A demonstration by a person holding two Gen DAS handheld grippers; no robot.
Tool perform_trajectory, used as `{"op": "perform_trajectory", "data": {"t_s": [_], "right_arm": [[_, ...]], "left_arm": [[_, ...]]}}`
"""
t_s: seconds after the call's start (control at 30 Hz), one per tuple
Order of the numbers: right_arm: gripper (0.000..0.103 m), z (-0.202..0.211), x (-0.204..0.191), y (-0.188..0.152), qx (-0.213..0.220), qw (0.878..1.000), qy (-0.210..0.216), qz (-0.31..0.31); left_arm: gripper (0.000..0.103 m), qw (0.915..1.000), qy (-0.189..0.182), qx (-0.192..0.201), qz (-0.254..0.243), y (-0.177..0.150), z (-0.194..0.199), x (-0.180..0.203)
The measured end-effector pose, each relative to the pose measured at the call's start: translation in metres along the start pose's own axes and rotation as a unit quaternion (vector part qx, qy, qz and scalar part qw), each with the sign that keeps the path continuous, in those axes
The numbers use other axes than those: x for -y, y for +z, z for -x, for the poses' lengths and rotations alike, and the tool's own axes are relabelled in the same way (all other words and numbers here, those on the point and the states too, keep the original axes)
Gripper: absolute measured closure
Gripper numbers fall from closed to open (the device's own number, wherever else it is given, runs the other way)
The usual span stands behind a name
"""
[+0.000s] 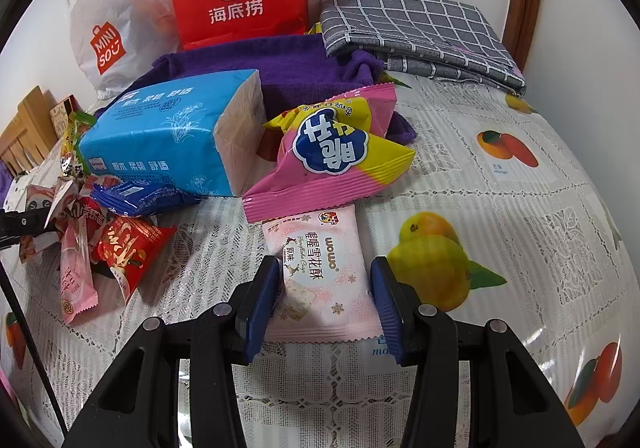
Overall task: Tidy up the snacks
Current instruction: 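Carry the pink bag with the left tool while the right tool carries the biscuit packet toward the purple towel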
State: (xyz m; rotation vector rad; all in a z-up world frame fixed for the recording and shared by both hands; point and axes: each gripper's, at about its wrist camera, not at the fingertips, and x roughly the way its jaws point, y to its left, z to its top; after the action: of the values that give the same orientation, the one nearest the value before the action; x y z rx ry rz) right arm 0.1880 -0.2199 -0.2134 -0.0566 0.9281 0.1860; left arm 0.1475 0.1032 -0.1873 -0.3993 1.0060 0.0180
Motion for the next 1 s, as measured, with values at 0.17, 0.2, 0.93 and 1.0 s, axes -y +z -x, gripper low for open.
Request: {"op": "perform_trajectory", "data": {"t_s": [0.17,0.2,0.93,1.0], "right_arm": [[0.056,0.0,0.0,0.0,0.001,1.0,0.0,0.0],[0.056,0.0,0.0,0.0,0.001,1.0,0.0,0.0],[0.061,0.106,-0.002,0.001,0.048,0.998,0.038,-0.025],[0.061,0.122,-0.004,0.005,0.056,0.997,0.042,-0.029]], "left_arm": [[0.054,0.9999,0.003,0.011,0.0,-0.007,0.019,-0.001],[0.054,0.9999,0.005,0.016,-0.002,-0.009,0.026,-0.001],[0.054,0.9927,-0.032,0.079,-0.086,-0.004,0.127,0.091],[0.054,0.9915,-0.035,0.084,-0.093,0.0,0.133,0.101]]}}
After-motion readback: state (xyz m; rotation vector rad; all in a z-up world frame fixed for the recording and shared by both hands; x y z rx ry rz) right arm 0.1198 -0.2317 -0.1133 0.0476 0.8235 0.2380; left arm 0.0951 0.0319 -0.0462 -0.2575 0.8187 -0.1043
